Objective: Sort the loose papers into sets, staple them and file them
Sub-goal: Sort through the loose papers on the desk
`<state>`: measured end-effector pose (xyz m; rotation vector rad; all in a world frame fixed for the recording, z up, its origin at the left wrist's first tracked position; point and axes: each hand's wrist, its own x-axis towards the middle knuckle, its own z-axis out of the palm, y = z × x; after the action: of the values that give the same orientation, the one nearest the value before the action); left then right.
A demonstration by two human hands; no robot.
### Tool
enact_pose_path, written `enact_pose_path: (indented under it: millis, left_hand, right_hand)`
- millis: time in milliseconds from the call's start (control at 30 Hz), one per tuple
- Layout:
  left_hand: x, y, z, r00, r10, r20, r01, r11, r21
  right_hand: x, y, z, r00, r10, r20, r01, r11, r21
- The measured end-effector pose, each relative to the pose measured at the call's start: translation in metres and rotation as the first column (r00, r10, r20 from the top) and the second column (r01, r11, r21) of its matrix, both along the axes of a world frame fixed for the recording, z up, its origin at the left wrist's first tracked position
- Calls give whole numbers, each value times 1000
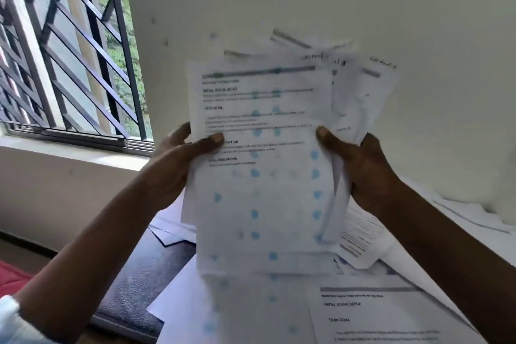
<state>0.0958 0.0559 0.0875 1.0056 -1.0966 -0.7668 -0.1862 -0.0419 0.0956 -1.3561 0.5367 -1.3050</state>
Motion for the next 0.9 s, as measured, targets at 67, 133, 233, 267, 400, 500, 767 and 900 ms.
enact_pose_path:
  millis: [67, 133, 233, 267, 400, 500, 767, 900]
  left_hand:
    - [-16, 1, 5, 1000, -5, 24, 8, 994, -106]
    - [-29, -3, 7, 992, 126, 9, -121, 965, -232]
    - [-36, -12, 1, 969, 248, 8, -234, 925, -299]
    - [-37, -13, -4, 963, 269, 33, -250, 927, -278]
    - [-45, -11, -27, 957, 252, 145, -233, 963, -137]
    - [-54, -16, -32, 942, 291, 166, -265, 951, -162]
    - [-68, -36, -19, 882, 443, 157, -402, 884, -239]
    - [-68, -43, -46, 889, 396, 229, -383, 918, -101]
  right_hand:
    - [-1, 1, 15, 1000, -4, -6, 4, 995, -95]
    - [-1, 4, 19, 997, -79, -23, 73, 979, -191]
    - [-2, 7, 2, 961, -272, -58, 245, 928, -281]
    - [-2, 8, -7, 942, -325, -83, 290, 914, -284]
    - [-5, 14, -38, 940, -330, -85, 299, 919, -255]
    - [0, 15, -43, 953, -299, -49, 281, 933, -225]
    - [11, 2, -33, 881, -473, -5, 459, 856, -237]
    - [10, -4, -75, 886, -413, -212, 378, 907, -187]
